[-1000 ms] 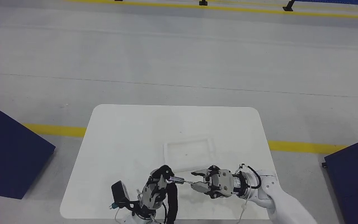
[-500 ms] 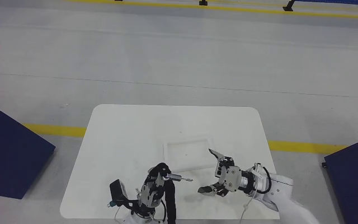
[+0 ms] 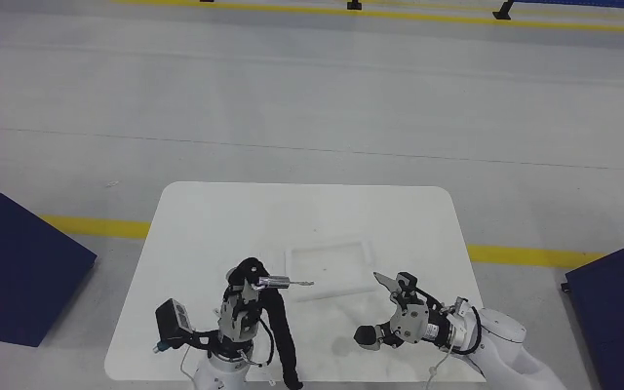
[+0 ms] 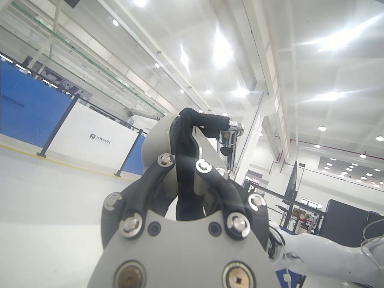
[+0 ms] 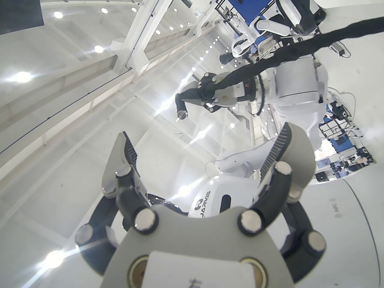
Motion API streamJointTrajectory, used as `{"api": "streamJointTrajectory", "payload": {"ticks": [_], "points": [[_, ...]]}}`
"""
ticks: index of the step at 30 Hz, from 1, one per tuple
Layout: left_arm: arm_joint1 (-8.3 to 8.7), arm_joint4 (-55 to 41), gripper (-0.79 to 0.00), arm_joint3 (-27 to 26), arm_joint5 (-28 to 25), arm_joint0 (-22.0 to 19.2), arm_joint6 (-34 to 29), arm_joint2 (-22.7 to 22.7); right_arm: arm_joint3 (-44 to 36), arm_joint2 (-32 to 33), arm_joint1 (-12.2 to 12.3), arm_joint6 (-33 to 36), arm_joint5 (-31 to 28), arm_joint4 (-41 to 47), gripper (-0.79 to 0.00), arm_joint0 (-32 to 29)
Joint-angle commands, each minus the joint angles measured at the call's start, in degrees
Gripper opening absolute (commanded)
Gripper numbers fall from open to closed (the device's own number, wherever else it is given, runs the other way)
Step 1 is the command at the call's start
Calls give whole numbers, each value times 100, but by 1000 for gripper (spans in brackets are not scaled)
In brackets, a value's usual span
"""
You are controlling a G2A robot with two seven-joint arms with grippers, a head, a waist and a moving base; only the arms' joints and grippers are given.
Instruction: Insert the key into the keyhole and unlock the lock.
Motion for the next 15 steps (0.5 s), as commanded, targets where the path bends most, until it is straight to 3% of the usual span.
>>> {"api": "streamJointTrajectory", "payload": {"ticks": [1, 5, 8, 15], "points": [[23, -153, -785, -304, -31, -58, -266, -206, 0, 0, 0, 0, -1, -1, 0, 0], [52, -456, -785, -747, -45, -382, -847, -573, 0, 0, 0, 0, -1, -1, 0, 0], [55, -612, -785, -800, 21, -784, -1241, -777, 0, 0, 0, 0, -1, -1, 0, 0], [10, -840, -785, -16, 173, -1865, -1625, -955, 0, 0, 0, 0, -1, -1, 0, 0]]}}
